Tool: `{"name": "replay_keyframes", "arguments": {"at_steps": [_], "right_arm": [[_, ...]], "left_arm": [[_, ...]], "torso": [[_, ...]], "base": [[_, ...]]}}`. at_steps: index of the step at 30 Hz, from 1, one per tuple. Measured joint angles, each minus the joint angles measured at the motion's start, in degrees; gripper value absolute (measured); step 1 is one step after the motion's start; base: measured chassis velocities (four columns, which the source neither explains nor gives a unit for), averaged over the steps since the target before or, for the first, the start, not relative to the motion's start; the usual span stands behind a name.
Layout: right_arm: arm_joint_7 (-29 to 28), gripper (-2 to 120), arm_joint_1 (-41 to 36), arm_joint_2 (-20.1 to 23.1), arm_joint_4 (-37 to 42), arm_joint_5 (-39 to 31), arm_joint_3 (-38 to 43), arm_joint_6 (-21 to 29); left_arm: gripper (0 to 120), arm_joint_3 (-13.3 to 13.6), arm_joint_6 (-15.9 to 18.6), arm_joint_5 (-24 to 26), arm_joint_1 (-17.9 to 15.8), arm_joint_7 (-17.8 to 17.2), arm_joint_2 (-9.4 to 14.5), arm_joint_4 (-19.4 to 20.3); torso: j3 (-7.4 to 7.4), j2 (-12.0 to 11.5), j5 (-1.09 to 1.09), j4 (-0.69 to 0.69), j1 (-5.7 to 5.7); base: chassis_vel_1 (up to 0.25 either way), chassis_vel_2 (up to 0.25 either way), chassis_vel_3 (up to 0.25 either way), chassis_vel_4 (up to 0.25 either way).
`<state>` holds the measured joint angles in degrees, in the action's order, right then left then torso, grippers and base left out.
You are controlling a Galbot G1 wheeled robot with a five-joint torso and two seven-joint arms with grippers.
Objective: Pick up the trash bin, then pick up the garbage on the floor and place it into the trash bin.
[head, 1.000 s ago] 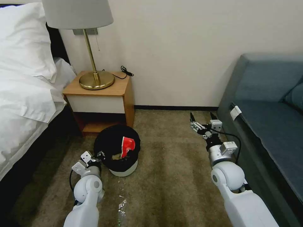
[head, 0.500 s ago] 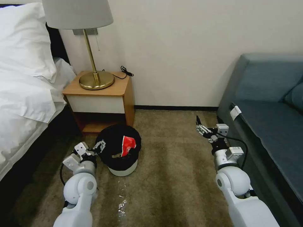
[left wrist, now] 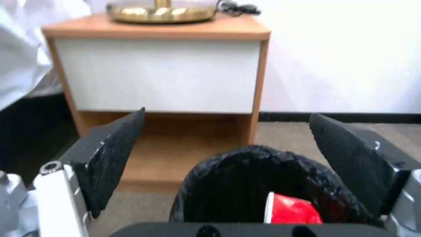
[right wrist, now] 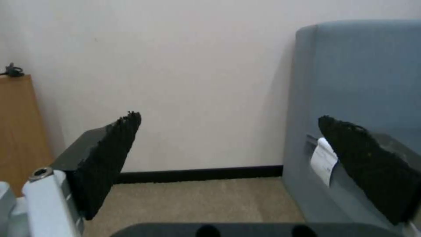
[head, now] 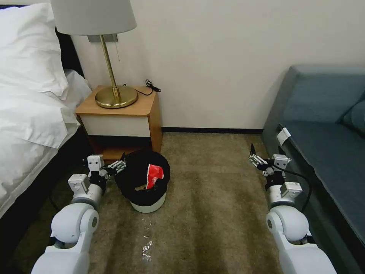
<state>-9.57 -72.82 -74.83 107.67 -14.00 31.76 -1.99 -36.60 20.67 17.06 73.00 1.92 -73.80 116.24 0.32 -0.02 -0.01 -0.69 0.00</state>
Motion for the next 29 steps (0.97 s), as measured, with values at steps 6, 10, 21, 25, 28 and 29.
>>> {"name": "replay_keyframes", "arguments": {"at_steps": [6, 10, 21, 25, 28, 29], "right_arm": [[0.1, 100, -1.0, -0.5, 0.0, -0.5, 0.2, 0.6], [-0.1, 100, -2.2, -0.4, -0.1, -2.1, -0.1, 0.9], [0.6, 100, -3.0, 1.0, -2.6, -1.2, 0.0, -3.1], [1.0, 100, -3.0, 1.0, -3.3, -0.9, 0.0, -3.7], [1.4, 100, -2.7, 1.0, -3.6, -0.9, -0.1, -4.1], [1.4, 100, -2.7, 1.0, -3.6, -0.9, -0.1, -4.1]], "left_arm": [[100, 0.2, -6.8, -2.0, -0.3, 1.9, -0.8, -2.2], [100, 0.3, -11.0, -2.0, -0.4, 2.6, -1.8, -4.0], [100, 0.1, -13.2, -1.7, -0.2, 2.1, -3.4, -5.4], [100, 0.2, -13.3, -1.8, -0.6, 1.5, -3.7, -5.8], [100, 0.5, -13.3, -1.1, -0.7, 1.4, -3.9, -5.9], [100, 0.5, -13.3, -1.1, -0.7, 1.4, -3.9, -5.9]], "torso": [[0.0, 0.0, 0.0, 0.0, 0.0], [0.0, 0.0, 0.01, 0.0, 0.0], [0.0, 0.0, 0.01, 0.0, 0.0], [0.0, 0.0, 0.01, 0.0, 0.0], [0.0, 0.0, 0.01, 0.0, 0.0], [0.0, 0.0, 0.01, 0.0, 0.0]], "base": [[0.0, 0.0, 0.0, 0.0], [0.0, 0.0, 0.0, 0.0], [0.0, 0.0, 0.0, 0.0], [0.0, 0.0, 0.0, 0.0], [0.0, 0.0, 0.0, 0.0], [0.0, 0.0, 0.0, 0.0]]}}
